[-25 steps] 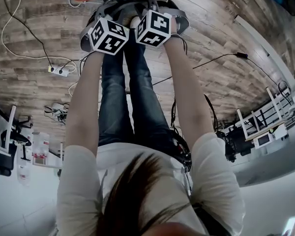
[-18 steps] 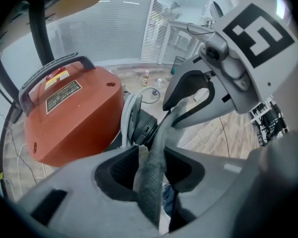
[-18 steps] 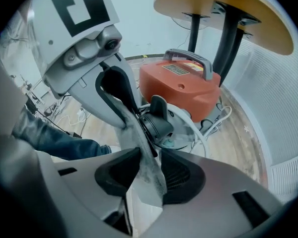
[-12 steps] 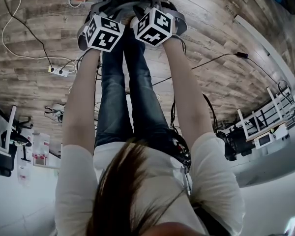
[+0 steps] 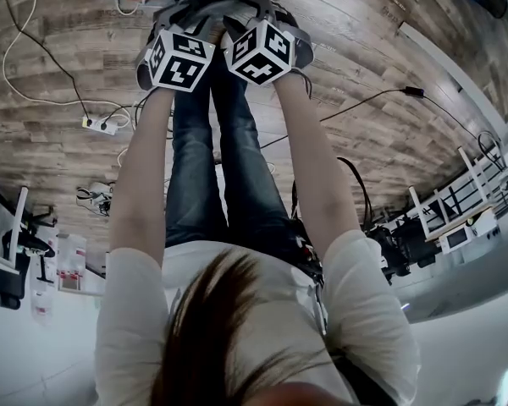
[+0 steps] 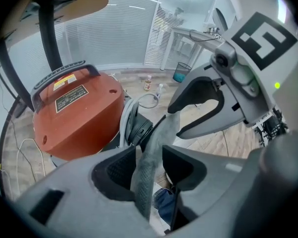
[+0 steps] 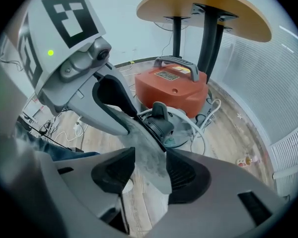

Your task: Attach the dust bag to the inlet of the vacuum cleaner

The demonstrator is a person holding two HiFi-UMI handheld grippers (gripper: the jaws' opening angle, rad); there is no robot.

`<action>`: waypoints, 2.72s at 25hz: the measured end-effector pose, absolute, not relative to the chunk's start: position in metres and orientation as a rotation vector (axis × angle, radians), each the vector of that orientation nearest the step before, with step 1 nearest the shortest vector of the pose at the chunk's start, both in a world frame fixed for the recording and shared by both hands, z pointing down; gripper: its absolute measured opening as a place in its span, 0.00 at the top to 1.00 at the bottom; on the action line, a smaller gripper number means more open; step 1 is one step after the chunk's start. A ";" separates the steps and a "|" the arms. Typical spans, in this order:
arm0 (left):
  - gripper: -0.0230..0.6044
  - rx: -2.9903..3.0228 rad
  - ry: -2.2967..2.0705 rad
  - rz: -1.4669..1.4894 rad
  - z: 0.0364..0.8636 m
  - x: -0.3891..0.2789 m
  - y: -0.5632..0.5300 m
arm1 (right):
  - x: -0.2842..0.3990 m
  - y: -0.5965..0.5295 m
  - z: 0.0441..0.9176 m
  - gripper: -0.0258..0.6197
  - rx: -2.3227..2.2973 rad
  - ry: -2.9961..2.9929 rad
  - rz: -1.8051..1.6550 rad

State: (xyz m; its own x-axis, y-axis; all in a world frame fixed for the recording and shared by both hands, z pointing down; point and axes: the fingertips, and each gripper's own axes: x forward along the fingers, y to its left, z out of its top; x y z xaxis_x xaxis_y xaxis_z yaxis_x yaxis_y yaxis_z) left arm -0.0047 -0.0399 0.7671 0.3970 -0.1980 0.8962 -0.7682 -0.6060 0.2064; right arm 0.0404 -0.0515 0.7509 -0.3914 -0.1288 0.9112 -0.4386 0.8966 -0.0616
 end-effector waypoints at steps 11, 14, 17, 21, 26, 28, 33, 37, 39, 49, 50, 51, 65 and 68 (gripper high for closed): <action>0.77 2.003 -1.002 1.128 0.748 -0.018 -0.026 | 0.050 -0.043 0.726 0.84 0.608 -1.986 0.410; 0.86 1.992 -1.101 1.090 0.736 -0.026 -0.022 | 0.055 -0.036 0.718 0.93 0.675 -1.973 0.456; 0.91 1.937 -1.153 1.056 0.729 -0.033 -0.016 | 0.062 -0.030 0.713 0.95 0.730 -1.961 0.517; 0.93 1.905 -1.153 1.050 0.722 -0.037 -0.005 | 0.070 -0.024 0.705 0.96 0.787 -1.949 0.606; 0.93 1.857 -1.172 0.998 0.705 -0.040 0.000 | 0.078 -0.025 0.688 0.96 0.834 -1.951 0.665; 0.93 1.863 -1.183 0.979 0.698 -0.040 -0.004 | 0.077 -0.027 0.680 0.96 0.829 -1.957 0.665; 0.93 1.893 -1.181 0.981 0.678 -0.042 -0.019 | 0.075 -0.039 0.662 0.96 0.795 -1.968 0.621; 0.94 1.893 -1.198 0.991 0.667 -0.049 -0.030 | 0.077 -0.049 0.649 0.96 0.798 -1.961 0.594; 0.94 1.872 -1.227 0.981 0.662 -0.055 -0.035 | 0.076 -0.055 0.642 0.96 0.812 -1.959 0.589; 0.94 1.785 -1.266 0.913 0.636 -0.062 -0.038 | 0.067 -0.071 0.608 0.96 0.846 -1.968 0.597; 0.94 1.786 -1.264 0.910 0.632 -0.060 -0.039 | 0.066 -0.072 0.605 0.96 0.857 -1.970 0.604; 0.94 1.790 -1.263 0.907 0.629 -0.059 -0.040 | 0.064 -0.073 0.601 0.96 0.868 -1.974 0.610; 0.94 2.011 -1.372 0.724 0.528 -0.046 -0.065 | 0.056 -0.085 0.508 0.96 1.016 -2.106 0.527; 0.94 2.059 -1.409 0.677 0.501 -0.044 -0.070 | 0.055 -0.087 0.480 0.96 1.041 -2.155 0.494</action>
